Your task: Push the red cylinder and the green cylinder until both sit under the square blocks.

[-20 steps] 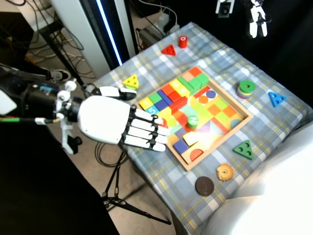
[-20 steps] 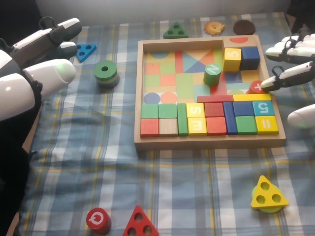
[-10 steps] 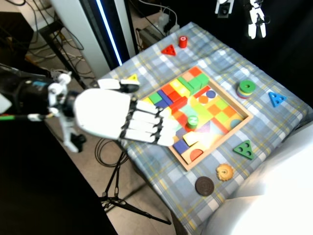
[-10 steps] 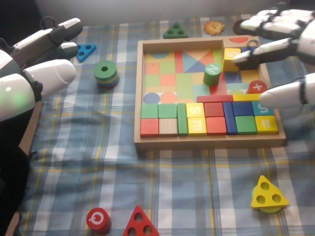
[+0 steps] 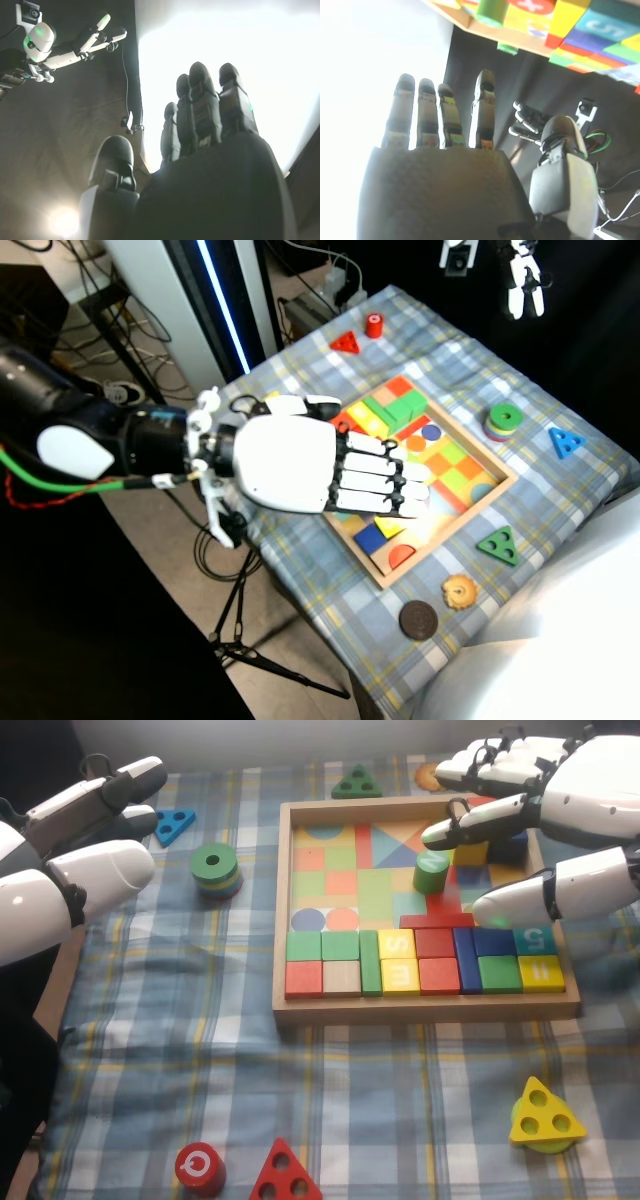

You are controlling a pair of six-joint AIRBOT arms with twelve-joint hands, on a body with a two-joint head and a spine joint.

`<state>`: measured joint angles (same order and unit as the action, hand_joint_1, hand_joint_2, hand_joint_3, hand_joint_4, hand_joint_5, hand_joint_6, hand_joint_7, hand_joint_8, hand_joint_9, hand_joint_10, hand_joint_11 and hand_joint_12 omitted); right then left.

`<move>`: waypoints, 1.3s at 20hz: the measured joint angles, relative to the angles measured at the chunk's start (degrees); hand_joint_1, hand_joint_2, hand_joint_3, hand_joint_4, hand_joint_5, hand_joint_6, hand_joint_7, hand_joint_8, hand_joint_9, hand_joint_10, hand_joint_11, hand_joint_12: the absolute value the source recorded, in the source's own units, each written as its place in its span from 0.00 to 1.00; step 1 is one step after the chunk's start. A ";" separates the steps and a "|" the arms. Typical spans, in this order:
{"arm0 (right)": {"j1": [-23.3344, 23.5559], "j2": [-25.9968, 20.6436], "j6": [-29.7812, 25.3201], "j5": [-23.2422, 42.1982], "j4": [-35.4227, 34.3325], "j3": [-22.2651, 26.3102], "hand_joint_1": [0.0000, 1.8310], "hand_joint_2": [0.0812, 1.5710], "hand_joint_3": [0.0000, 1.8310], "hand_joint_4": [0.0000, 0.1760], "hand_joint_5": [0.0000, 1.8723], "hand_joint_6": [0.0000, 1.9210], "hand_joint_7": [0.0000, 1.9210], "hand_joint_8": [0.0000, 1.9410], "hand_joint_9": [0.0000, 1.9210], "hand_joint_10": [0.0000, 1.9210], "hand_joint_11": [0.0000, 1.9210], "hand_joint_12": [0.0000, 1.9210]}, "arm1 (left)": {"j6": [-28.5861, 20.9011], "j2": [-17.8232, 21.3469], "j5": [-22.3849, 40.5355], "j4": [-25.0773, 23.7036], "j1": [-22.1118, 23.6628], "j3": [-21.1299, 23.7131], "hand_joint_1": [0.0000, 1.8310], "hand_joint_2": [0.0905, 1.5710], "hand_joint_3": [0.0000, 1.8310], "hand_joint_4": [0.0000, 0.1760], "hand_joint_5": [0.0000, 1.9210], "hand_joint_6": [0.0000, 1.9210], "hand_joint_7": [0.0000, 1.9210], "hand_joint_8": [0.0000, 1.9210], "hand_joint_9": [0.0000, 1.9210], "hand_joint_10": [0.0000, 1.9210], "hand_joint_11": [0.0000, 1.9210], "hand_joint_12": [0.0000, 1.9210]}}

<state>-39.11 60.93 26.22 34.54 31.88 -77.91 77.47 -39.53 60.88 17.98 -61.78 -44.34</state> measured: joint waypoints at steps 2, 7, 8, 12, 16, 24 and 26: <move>0.42 0.44 -0.13 -0.63 0.70 -0.57 0.00 0.65 0.00 1.00 0.21 0.00 0.00 0.00 0.00 0.00 0.00 0.00 | 0.00 0.00 -0.02 -0.04 0.00 0.00 0.00 0.84 0.00 0.93 0.09 0.00 0.17 0.00 0.16 0.00 0.00 0.07; 0.83 2.38 -0.11 -3.56 1.88 -1.84 0.00 0.67 0.01 1.00 0.22 0.01 0.00 0.00 0.00 0.00 0.00 0.00 | 0.00 0.00 -0.02 -0.04 0.00 0.00 0.00 0.85 0.00 0.87 0.09 0.00 0.18 0.00 0.17 0.00 0.01 0.07; 0.83 2.82 -0.11 -3.78 2.03 -2.25 0.00 0.67 0.01 1.00 0.22 0.01 0.00 0.00 0.00 0.00 0.00 0.00 | 0.00 0.00 0.00 0.00 0.00 0.00 0.00 0.85 0.00 0.87 0.09 0.00 0.18 0.00 0.17 0.00 0.01 0.07; 0.85 3.45 -0.13 -5.25 2.93 -2.86 0.00 0.66 0.00 1.00 0.22 0.00 0.00 0.00 0.00 0.00 0.00 0.00 | -0.02 0.02 0.00 -0.04 0.00 0.00 0.01 0.85 0.00 0.88 0.09 0.00 0.18 0.00 0.17 0.00 0.00 0.08; 1.07 3.87 -0.26 -6.32 3.72 -3.17 0.00 0.67 0.01 1.00 0.22 0.00 0.00 0.00 0.00 0.00 0.00 0.00 | -0.02 0.04 -0.02 -0.07 0.00 0.00 0.00 0.85 0.00 0.88 0.09 0.00 0.18 0.00 0.17 0.00 0.01 0.08; 1.09 4.04 -0.70 -6.64 4.37 -2.99 0.00 0.65 0.00 1.00 0.23 0.00 0.00 0.00 0.00 0.00 0.00 0.00 | -0.22 0.04 -0.02 -0.07 0.00 0.00 0.00 0.85 0.00 0.90 0.09 0.00 0.18 0.00 0.17 0.00 0.00 0.09; 1.09 3.39 -0.70 -6.78 4.94 -1.92 0.00 0.64 0.00 1.00 0.22 0.00 0.00 0.00 0.00 0.00 0.00 0.00 | -0.22 0.04 0.00 -0.11 0.00 0.00 0.00 0.86 0.00 0.86 0.08 0.00 0.17 0.00 0.17 0.00 0.00 0.09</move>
<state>-38.02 64.31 25.52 27.77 36.82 -79.83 77.25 -39.48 60.88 17.87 -61.78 -44.34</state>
